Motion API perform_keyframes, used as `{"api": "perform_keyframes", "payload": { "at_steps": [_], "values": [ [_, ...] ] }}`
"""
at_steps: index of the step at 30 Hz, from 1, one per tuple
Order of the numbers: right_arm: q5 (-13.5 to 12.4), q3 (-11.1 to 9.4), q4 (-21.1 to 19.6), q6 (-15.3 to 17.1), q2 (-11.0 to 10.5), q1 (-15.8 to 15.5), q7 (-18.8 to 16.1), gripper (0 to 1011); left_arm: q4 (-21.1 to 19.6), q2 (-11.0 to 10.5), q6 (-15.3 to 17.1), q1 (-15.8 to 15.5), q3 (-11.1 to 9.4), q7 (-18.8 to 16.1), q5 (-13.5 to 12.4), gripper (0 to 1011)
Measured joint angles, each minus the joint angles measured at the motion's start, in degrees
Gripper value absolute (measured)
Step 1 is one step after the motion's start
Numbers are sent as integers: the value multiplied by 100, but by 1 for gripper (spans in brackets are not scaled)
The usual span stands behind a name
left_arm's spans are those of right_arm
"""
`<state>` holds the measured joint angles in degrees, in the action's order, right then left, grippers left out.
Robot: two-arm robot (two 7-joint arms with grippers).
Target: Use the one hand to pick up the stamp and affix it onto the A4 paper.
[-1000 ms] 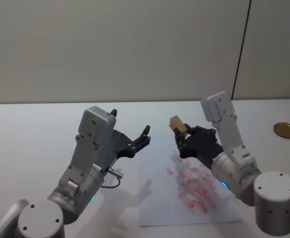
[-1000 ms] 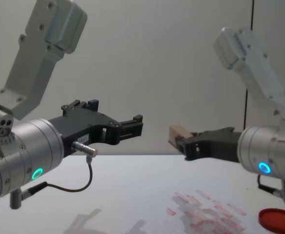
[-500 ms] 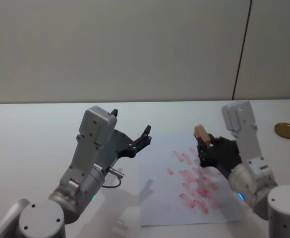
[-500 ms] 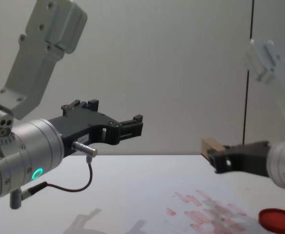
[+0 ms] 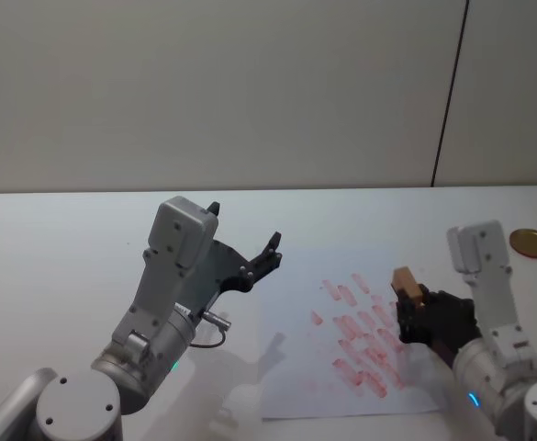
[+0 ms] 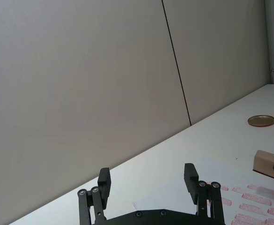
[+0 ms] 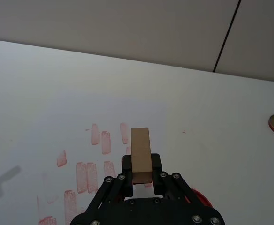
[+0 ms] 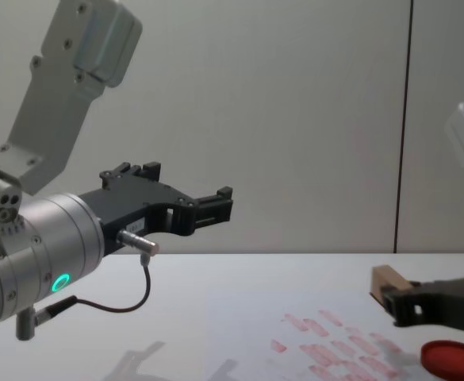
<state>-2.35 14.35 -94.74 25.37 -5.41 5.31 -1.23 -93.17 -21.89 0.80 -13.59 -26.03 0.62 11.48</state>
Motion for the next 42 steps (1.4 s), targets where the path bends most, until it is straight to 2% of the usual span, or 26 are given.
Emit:
{"api": "perform_keyframes", "payload": {
  "at_steps": [16, 31, 37, 38, 41, 42],
  "values": [
    [-260, -233, -293, 155, -196, -360, 439, 216, 0, 0, 0, 0, 0, 0, 0, 993],
    [-523, -398, -215, 139, -279, -520, 510, 217, 0, 0, 0, 0, 0, 0, 0, 993],
    [-577, -420, -178, 61, -285, -551, 442, 387, 0, 0, 0, 0, 0, 0, 0, 993],
    [-587, -425, -170, 29, -286, -557, 421, 448, 0, 0, 0, 0, 0, 0, 0, 993],
    [-593, -429, -165, -17, -287, -570, 394, 507, 0, 0, 0, 0, 0, 0, 0, 993],
    [-594, -431, -164, -50, -288, -578, 380, 566, 0, 0, 0, 0, 0, 0, 0, 993]
  ]
}}
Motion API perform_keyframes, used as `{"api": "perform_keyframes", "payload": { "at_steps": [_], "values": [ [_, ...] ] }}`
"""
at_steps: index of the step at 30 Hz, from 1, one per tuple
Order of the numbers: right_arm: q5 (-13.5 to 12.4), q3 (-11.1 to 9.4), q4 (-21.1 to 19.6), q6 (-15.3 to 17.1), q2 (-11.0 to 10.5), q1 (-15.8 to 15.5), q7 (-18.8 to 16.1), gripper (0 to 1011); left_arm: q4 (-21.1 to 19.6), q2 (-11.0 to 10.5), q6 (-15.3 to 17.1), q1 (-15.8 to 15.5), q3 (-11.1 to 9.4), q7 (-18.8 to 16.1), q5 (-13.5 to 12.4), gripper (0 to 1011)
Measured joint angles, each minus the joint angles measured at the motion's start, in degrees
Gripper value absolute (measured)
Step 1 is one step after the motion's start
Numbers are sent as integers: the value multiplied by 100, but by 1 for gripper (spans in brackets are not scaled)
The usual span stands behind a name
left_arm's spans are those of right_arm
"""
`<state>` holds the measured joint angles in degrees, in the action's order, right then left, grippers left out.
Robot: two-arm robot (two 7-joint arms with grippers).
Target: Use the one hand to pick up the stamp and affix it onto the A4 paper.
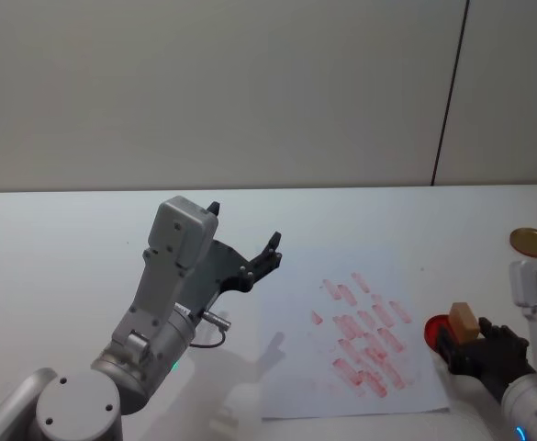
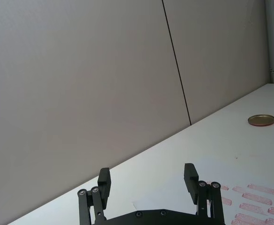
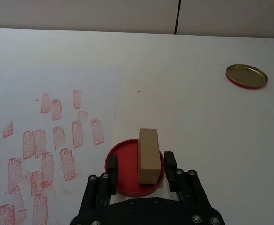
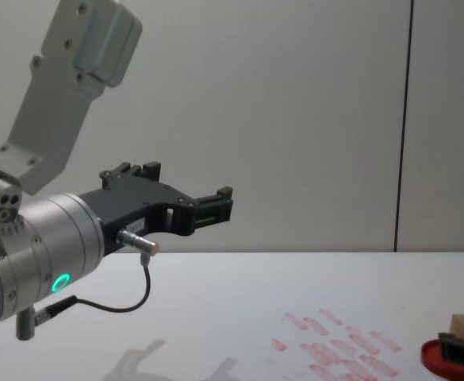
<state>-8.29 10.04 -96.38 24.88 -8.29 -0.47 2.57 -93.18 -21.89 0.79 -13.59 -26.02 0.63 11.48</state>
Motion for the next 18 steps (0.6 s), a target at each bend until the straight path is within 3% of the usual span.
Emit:
{"api": "perform_keyframes", "payload": {
  "at_steps": [14, 18],
  "values": [
    [206, 4, -314, -453, -31, -138, -21, 972, 0, 0, 0, 0, 0, 0, 0, 993],
    [306, 7, -455, -638, -54, -204, 17, 1002, 0, 0, 0, 0, 0, 0, 0, 993]
  ]
}}
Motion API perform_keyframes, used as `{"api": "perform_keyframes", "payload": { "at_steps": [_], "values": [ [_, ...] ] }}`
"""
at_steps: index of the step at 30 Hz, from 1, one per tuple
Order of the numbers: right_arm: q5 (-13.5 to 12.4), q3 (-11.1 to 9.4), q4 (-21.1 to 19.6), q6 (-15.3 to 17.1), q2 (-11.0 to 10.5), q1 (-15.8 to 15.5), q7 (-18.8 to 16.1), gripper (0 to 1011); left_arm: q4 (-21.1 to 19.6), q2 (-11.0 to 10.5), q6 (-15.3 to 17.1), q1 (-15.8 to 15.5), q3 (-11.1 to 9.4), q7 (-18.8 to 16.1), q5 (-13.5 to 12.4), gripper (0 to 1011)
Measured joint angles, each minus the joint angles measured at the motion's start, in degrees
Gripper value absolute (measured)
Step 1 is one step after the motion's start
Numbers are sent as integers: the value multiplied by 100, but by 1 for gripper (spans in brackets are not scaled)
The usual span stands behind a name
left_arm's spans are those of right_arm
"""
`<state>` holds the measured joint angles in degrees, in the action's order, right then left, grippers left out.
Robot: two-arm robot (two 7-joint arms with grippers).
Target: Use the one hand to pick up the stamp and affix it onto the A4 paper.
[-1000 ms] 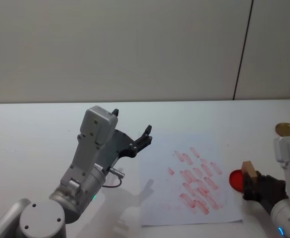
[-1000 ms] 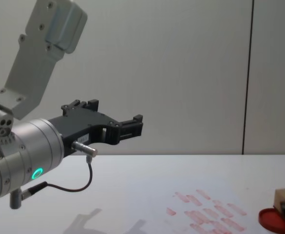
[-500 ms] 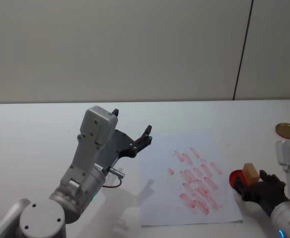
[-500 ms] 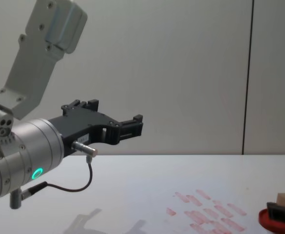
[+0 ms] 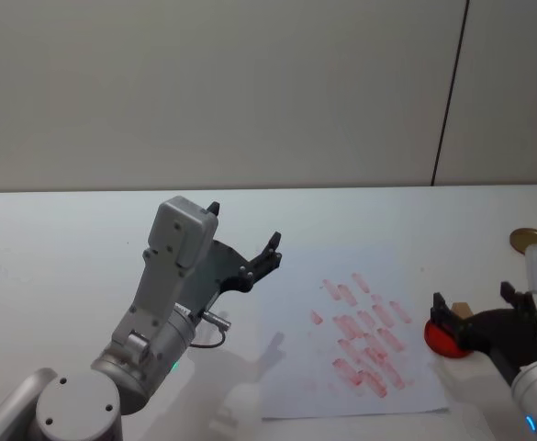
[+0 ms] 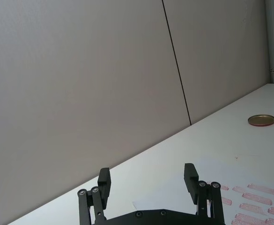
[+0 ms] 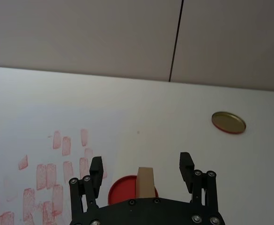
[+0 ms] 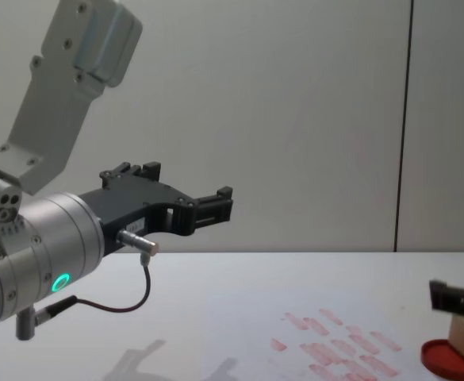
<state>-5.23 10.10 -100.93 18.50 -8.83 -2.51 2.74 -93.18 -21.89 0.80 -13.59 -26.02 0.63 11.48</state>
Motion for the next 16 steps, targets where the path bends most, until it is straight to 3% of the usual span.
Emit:
{"api": "perform_keyframes", "payload": {
  "at_steps": [16],
  "values": [
    [409, -41, -554, -838, -157, -333, 200, 1001, 0, 0, 0, 0, 0, 0, 0, 993]
  ]
}}
